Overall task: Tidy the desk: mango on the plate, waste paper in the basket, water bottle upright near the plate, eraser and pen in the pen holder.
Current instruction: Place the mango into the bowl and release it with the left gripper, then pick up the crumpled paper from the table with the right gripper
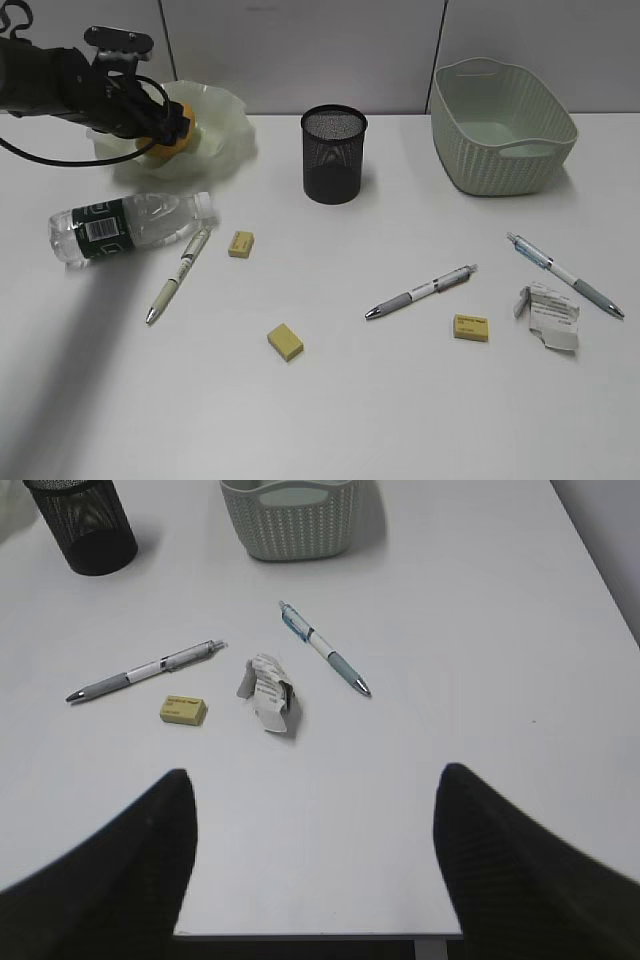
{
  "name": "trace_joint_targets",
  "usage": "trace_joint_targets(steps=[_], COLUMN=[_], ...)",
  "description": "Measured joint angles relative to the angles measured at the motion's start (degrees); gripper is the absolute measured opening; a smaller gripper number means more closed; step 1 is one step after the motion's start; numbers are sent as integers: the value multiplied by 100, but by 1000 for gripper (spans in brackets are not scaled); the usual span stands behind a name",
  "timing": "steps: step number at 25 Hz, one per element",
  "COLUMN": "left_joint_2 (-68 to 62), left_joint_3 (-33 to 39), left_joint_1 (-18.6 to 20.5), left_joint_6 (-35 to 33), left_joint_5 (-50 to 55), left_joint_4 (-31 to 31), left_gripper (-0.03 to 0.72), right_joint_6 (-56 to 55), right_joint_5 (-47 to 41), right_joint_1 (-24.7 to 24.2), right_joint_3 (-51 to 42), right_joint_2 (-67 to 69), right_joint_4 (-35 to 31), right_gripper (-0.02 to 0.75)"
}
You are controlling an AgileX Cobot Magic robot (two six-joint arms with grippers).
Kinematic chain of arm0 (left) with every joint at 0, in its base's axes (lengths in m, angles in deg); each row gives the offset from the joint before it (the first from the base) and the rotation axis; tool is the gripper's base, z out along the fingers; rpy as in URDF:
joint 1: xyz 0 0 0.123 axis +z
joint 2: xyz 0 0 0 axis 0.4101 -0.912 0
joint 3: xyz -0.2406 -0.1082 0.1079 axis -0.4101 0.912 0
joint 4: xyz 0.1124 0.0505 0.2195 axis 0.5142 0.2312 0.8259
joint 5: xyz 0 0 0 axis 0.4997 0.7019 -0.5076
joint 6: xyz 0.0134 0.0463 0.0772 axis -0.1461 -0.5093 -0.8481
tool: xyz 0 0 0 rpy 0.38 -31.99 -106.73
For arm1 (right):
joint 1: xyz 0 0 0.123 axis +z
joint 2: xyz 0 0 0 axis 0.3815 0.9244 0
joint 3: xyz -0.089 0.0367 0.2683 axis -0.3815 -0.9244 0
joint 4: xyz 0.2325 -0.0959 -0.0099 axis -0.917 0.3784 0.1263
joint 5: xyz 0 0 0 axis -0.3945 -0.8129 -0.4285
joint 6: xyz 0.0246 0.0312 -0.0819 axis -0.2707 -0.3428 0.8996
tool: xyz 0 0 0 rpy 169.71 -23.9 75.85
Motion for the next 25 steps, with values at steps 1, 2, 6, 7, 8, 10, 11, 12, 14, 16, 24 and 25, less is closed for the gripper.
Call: trace_joint_targets(steps=[1, 2, 6, 7, 8, 10, 11, 12, 14, 16, 24, 25], left_joint_2=[11, 35, 303, 398, 529, 795, 947, 1098, 1360, 1614, 2176, 2199], left_joint_3=[0, 0, 0, 0, 0, 0, 0, 0, -13, -26, -46, -46], left_joint_1=[0, 0, 0, 0, 0, 0, 0, 0, 0, 0, 0, 0], left_joint_6=[0, 0, 0, 0, 0, 0, 0, 0, 0, 0, 52, 96], left_joint_5=[32, 69, 407, 548, 724, 1138, 1413, 1734, 2393, 3086, 5380, 5634], left_joint_4=[0, 0, 6, 6, 6, 6, 6, 6, 6, 6, -287, -381], left_gripper=[619, 619, 615, 612, 609, 597, 590, 582, 568, 558, 551, 551], right_joint_6=[0, 0, 0, 0, 0, 0, 0, 0, 0, 0, 0, 0], right_joint_5=[0, 0, 0, 0, 0, 0, 0, 0, 0, 0, 0, 0], right_joint_1=[0, 0, 0, 0, 0, 0, 0, 0, 0, 0, 0, 0], right_joint_3=[0, 0, 0, 0, 0, 0, 0, 0, 0, 0, 0, 0], right_joint_2=[0, 0, 0, 0, 0, 0, 0, 0, 0, 0, 0, 0], right_joint_4=[0, 0, 0, 0, 0, 0, 0, 0, 0, 0, 0, 0], right_gripper=[582, 582, 582, 582, 582, 582, 582, 582, 582, 582, 582, 582])
